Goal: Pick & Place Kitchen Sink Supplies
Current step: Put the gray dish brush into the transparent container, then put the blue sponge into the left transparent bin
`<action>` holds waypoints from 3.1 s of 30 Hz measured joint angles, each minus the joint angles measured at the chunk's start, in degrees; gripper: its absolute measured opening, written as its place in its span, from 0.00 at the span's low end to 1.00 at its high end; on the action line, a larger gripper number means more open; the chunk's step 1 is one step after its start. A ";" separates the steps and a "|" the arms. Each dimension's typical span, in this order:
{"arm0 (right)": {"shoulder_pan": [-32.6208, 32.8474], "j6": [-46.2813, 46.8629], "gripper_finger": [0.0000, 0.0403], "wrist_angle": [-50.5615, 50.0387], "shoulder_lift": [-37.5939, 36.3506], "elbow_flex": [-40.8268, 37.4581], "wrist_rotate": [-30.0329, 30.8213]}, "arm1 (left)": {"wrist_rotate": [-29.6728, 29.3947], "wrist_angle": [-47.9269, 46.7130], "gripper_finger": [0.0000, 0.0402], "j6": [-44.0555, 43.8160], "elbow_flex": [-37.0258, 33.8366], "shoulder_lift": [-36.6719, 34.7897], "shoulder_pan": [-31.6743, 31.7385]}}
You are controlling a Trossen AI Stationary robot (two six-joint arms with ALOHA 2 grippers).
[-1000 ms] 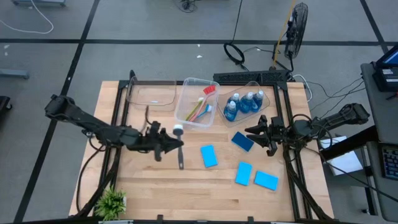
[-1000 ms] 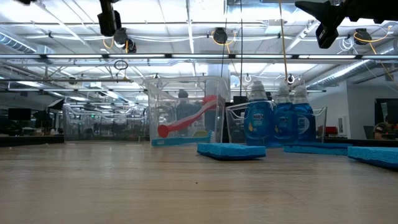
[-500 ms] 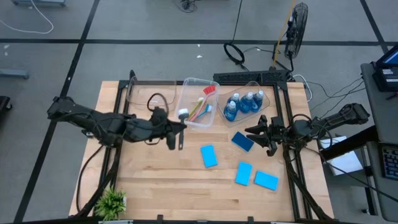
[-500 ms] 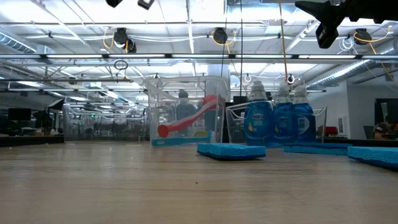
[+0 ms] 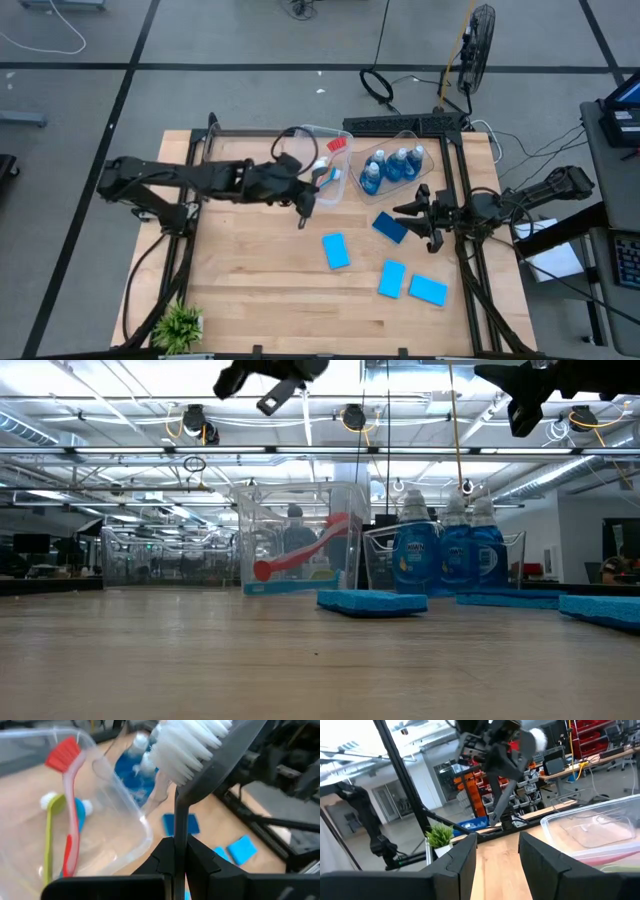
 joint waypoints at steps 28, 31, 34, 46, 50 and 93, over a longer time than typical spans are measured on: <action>0.00 -5.12 0.33 -20.62 -13.28 -0.02 -2.35 | 14.64 -5.85 0.05 -0.11 1.31 5.00 18.83; 0.00 -4.23 0.33 -21.71 -13.92 -0.02 -0.09 | 14.84 -5.49 0.05 1.05 3.23 6.35 20.92; -0.02 -4.25 0.33 -21.73 -13.99 -0.02 1.91 | 15.61 -5.02 0.05 2.78 6.76 9.13 23.05; -0.02 -4.45 0.33 -23.02 -14.06 -0.02 1.74 | 22.00 -12.79 0.05 10.39 20.48 25.41 28.59; -0.02 -4.45 0.33 -23.45 -14.03 -0.02 1.71 | 21.83 -17.83 0.05 11.37 20.82 26.56 28.61; -0.02 -4.63 0.33 -23.34 -14.03 -0.02 1.66 | 20.75 -15.98 0.41 12.83 13.48 26.87 27.86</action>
